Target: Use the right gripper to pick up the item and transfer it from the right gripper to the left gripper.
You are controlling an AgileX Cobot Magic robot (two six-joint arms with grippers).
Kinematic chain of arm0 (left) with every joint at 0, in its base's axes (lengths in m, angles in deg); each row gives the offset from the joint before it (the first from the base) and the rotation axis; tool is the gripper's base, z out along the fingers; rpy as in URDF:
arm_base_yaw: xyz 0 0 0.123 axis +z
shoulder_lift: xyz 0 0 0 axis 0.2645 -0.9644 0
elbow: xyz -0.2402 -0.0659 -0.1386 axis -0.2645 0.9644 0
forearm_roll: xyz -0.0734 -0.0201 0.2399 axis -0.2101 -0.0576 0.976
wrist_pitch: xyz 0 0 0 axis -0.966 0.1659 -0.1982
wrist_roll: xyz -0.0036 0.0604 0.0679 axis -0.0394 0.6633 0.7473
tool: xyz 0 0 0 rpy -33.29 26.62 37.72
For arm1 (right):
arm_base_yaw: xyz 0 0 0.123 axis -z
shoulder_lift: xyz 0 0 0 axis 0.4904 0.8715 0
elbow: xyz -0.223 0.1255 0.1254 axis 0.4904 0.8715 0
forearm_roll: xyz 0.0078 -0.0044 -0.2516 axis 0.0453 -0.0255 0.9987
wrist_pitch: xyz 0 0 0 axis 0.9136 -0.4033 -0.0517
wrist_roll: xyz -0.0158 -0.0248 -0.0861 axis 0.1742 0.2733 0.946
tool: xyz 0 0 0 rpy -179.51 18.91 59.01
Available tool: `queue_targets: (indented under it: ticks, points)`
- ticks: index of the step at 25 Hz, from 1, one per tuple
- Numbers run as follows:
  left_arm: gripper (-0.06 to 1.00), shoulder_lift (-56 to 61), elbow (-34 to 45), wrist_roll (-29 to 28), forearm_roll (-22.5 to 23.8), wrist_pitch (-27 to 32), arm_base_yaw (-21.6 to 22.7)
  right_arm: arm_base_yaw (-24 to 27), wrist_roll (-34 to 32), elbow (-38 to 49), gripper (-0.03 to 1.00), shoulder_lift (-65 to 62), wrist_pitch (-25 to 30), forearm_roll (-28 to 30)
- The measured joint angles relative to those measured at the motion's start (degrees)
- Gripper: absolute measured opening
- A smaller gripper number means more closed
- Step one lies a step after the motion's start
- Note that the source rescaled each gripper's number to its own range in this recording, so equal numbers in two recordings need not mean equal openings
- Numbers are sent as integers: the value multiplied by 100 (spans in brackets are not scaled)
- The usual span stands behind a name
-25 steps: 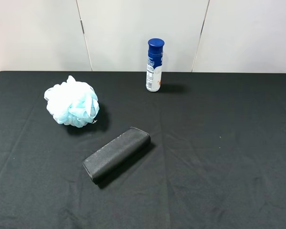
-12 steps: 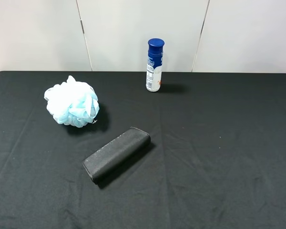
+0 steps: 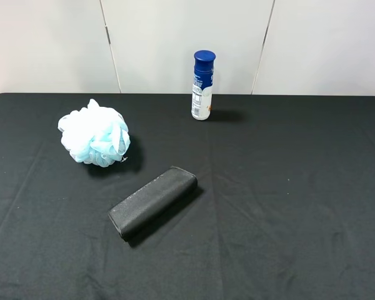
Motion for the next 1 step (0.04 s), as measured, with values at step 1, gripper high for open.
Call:
queue_targets:
  ticks: [1]
  points:
    - [100,0,0,-6,0,0,0,0,0,0,100,0,0,0]
